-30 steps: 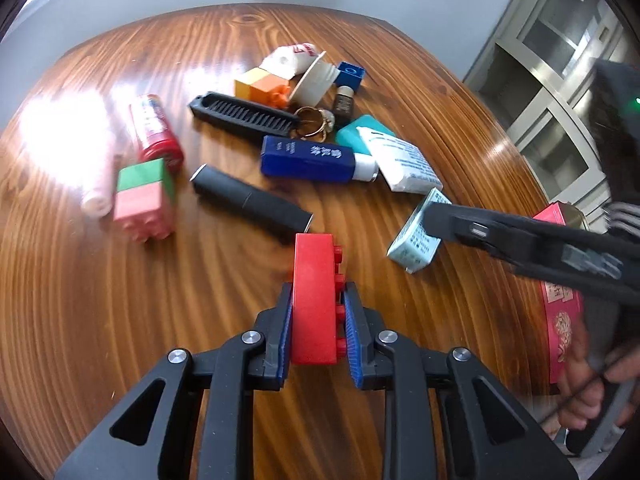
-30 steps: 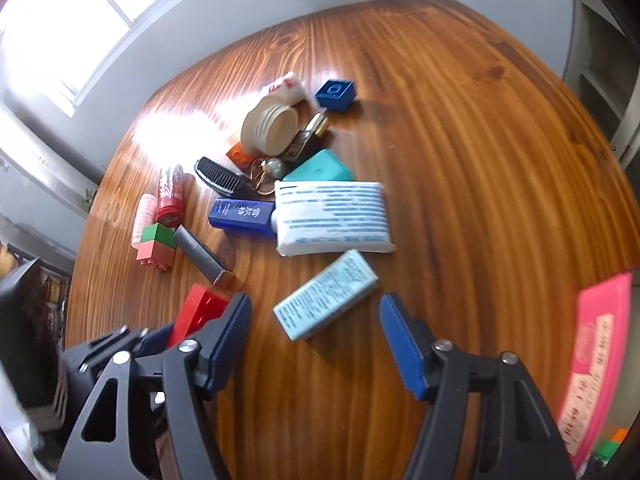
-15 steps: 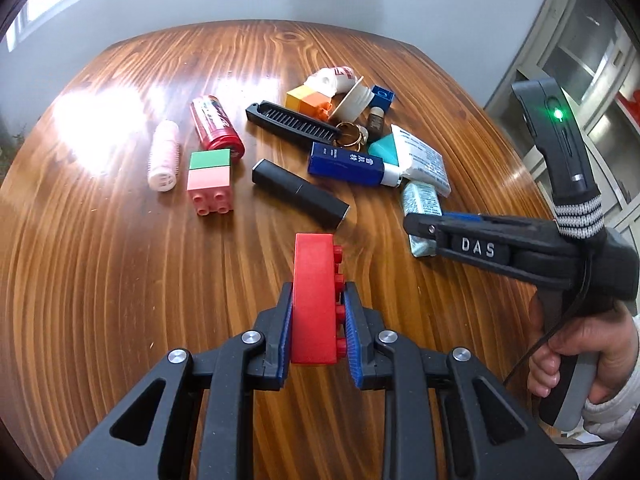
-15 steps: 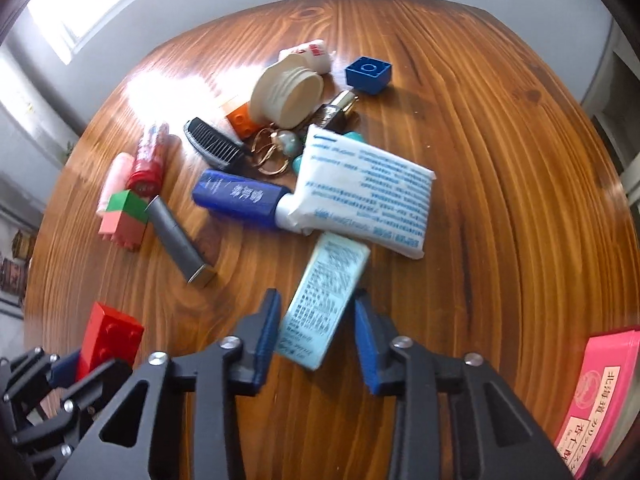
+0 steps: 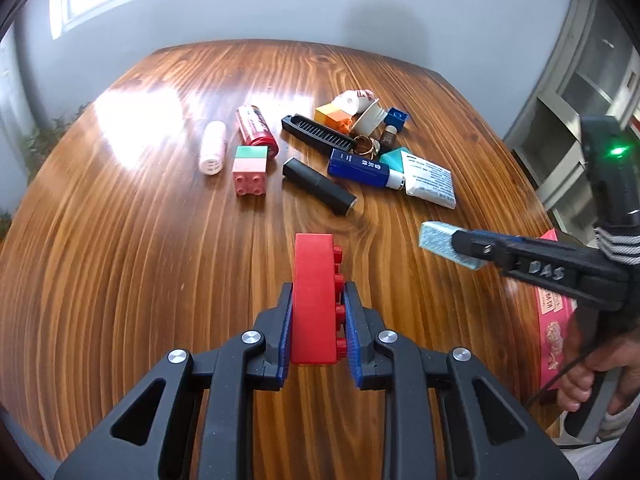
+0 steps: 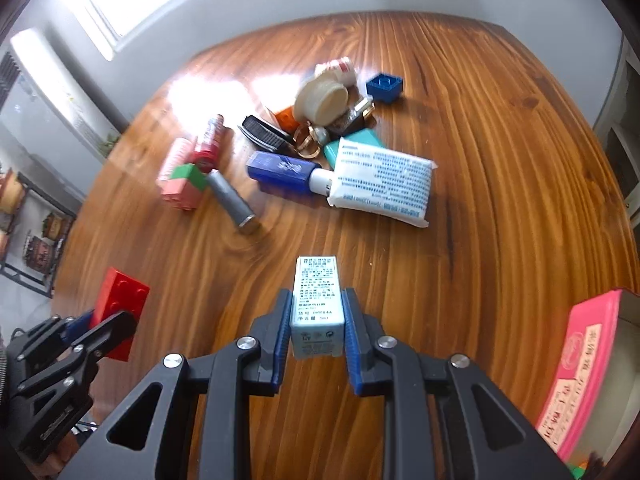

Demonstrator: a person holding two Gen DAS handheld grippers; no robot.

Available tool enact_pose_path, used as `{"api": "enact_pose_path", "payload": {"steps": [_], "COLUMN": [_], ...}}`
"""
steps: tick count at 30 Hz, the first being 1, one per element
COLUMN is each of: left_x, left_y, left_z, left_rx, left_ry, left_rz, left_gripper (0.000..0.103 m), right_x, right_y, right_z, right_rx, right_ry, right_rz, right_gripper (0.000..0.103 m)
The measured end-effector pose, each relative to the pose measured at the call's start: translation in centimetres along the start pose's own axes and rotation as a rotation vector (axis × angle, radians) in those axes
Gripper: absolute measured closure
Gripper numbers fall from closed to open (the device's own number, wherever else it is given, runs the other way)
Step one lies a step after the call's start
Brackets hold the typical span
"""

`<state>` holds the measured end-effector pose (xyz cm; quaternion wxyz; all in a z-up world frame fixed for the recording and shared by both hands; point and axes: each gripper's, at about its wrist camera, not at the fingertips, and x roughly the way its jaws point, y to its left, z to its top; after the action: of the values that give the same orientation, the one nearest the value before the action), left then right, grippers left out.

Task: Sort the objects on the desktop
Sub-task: 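Lift the red brick with the left gripper while the right grasps the white medicine box, then carry both items over the box and open both grippers to drop them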

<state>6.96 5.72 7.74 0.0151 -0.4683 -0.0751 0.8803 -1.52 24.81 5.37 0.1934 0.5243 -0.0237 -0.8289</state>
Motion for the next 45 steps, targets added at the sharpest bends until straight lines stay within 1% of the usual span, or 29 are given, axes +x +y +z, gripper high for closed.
{"api": "enact_pose_path", "payload": {"steps": [4, 9, 12, 16, 23, 27, 32, 39, 45], "left_x": [-1.1, -1.6, -1.7, -1.5, -1.2, -1.1, -0.8, -0.6, -0.7], "left_y": [-2.0, -5.6, -8.4, -12.7, -20.0, -23.5, -26.7, -29.5, -31.0], "left_z": [-1.7, -2.8, -3.1, -3.2, -3.2, -3.3, -3.5, -3.5, -3.5], "left_rx": [-0.004, 0.018, 0.052, 0.123, 0.24, 0.307, 0.368, 0.432, 0.472], "left_ry": [-0.011, -0.024, -0.027, -0.028, -0.021, -0.017, -0.01, -0.003, -0.007], "left_rz": [0.011, -0.015, -0.053, -0.117, -0.221, -0.266, -0.299, -0.325, -0.342], "left_gripper": [0.078, 0.078, 0.078, 0.078, 0.078, 0.078, 0.078, 0.078, 0.078], "right_x": [-3.0, -7.1, -9.3, -12.5, -16.9, -18.1, -18.9, -19.0, -19.0], "right_y": [-0.7, -3.6, -6.0, -9.9, -16.6, -19.4, -20.9, -21.6, -22.1], "right_z": [-1.1, -3.7, -5.3, -7.5, -11.6, -13.4, -14.6, -15.0, -15.2], "right_rx": [-0.006, 0.006, 0.037, 0.111, 0.261, 0.335, 0.36, 0.358, 0.367], "right_ry": [-0.04, -0.075, -0.098, -0.135, -0.191, -0.198, -0.207, -0.214, -0.211], "right_rz": [0.03, 0.038, 0.023, -0.013, -0.105, -0.144, -0.175, -0.203, -0.215], "right_gripper": [0.076, 0.076, 0.076, 0.076, 0.076, 0.076, 0.076, 0.076, 0.076]}}
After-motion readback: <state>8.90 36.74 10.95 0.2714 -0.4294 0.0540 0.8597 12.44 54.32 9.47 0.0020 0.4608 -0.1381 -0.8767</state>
